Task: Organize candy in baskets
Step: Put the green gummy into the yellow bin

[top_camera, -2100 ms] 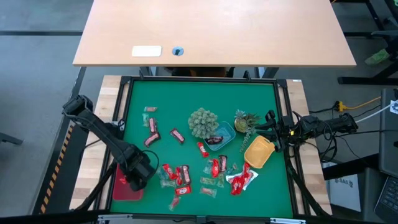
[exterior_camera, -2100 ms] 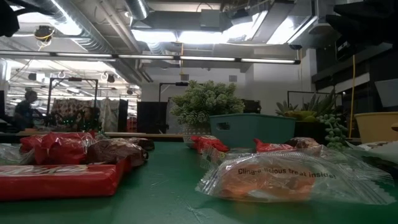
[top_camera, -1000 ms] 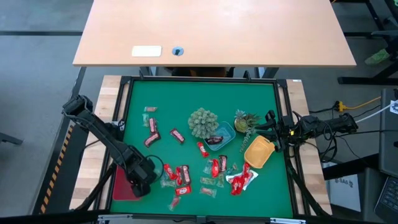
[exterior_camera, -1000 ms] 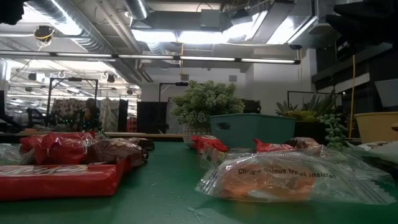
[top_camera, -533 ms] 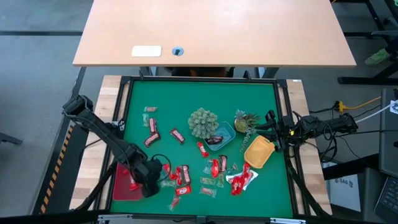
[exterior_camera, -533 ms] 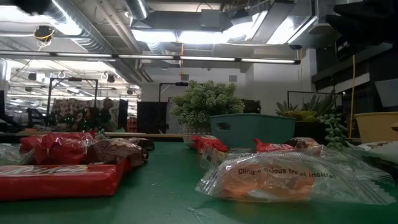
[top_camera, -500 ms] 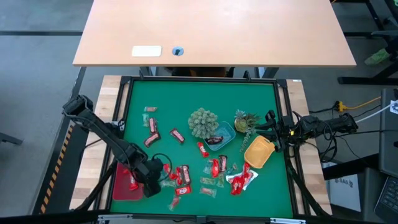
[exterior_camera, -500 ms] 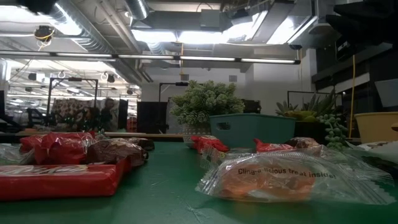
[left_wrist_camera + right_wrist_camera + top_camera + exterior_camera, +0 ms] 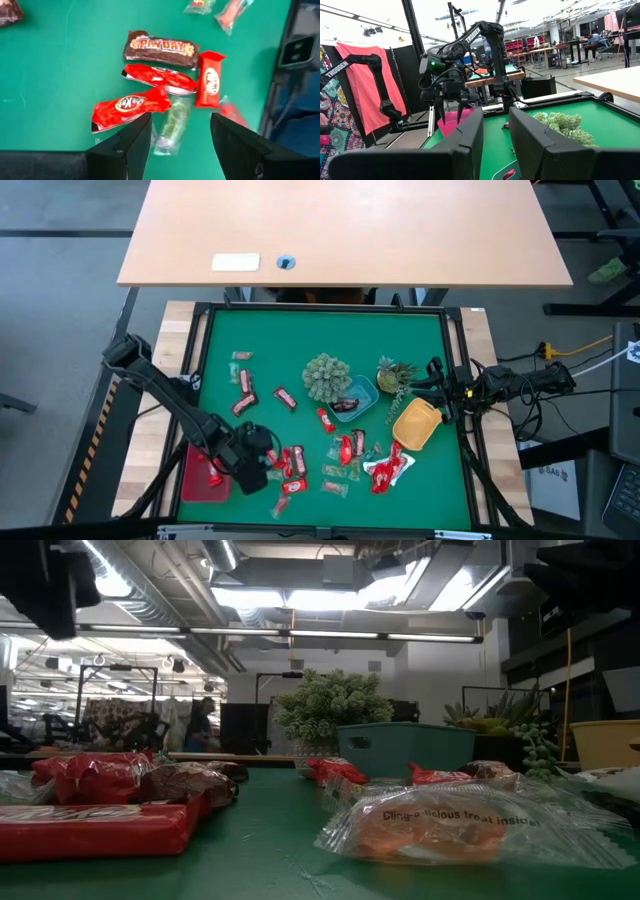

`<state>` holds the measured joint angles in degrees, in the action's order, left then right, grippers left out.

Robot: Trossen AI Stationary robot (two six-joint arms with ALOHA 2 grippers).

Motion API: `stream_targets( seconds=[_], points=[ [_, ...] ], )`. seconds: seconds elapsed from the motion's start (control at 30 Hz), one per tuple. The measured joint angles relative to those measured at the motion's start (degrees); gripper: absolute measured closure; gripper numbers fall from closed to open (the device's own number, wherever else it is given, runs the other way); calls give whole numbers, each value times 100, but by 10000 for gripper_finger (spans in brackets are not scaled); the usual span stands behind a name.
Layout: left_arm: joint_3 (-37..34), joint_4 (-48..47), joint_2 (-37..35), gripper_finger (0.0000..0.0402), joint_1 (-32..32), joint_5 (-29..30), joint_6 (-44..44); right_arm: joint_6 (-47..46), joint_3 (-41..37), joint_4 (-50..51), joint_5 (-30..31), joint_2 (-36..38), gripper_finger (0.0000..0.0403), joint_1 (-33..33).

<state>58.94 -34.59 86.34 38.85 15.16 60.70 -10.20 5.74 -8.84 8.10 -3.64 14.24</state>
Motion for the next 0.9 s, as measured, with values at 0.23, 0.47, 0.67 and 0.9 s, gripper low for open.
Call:
stream_targets(
  seconds=[0.23,0.47,0.67,0.9],
  points=[
    [0,143,539,205,189,15,-135,0,0,0,-1,2,308,0],
    [0,248,1003,205,225,15,-141,0,0,0,2,2,308,0],
    [0,321,1165,205,223,-104,-139,0,0,0,1,1,308,0],
    [0,385,1165,205,322,-95,-140,0,0,2,-1,2,308,0]
  ],
)
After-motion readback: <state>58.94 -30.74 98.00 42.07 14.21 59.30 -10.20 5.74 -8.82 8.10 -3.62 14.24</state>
